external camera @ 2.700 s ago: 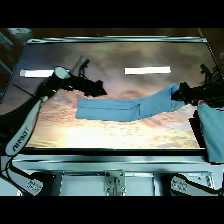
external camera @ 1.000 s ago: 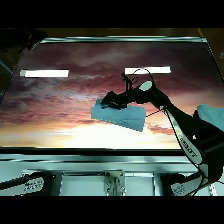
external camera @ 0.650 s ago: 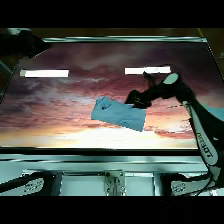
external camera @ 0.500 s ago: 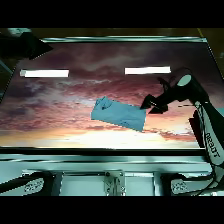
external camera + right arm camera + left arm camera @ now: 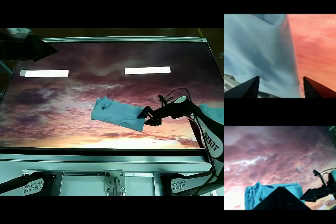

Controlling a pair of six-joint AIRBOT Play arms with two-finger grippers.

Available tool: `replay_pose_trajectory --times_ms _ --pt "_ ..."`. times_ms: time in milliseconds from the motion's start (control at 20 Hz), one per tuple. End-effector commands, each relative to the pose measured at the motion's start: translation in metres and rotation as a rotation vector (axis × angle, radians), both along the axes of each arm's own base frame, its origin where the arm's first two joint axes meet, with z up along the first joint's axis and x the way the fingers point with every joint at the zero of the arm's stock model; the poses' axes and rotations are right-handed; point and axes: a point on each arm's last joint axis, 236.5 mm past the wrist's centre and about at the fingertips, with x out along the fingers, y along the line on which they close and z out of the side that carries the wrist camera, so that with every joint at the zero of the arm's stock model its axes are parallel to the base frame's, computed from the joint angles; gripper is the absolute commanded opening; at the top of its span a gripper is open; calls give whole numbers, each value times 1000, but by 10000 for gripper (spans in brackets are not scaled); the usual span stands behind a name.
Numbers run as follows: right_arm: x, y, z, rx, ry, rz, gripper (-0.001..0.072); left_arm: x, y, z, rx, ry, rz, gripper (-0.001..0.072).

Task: Fold the shirts.

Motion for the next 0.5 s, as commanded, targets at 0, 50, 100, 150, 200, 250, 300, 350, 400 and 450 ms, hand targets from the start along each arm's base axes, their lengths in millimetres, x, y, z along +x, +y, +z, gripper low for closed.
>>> replay_pose_trajectory --times_ms 0,50,100,150,200,250,300,350,400,450 --pt "24 26 -4 88 -97 -55 272 0 -6 4 -34 6 6 40" --pt "36 31 6 123 -157 -67 70 2 -7 7 -55 8 17 40" --pt "50 32 25 173 -230 -72 57 2 -8 10 -68 6 16 41" --pt "66 28 52 219 -315 -75 58 2 -9 11 -75 4 14 41" --pt "80 15 79 236 -385 -94 57 2 -9 11 -75 5 14 41" --pt "95 -6 112 235 -460 -117 57 2 -9 11 -75 5 14 41" --pt "106 -30 144 223 -519 -156 58 2 -9 11 -75 5 14 40" --pt "114 -63 177 190 -566 -216 58 2 -10 11 -76 5 14 40" --pt "117 -99 204 132 -598 -282 57 1 -11 13 -87 5 8 40" --pt "114 -134 225 55 -621 -336 57 -1 -15 16 -108 6 -2 40"
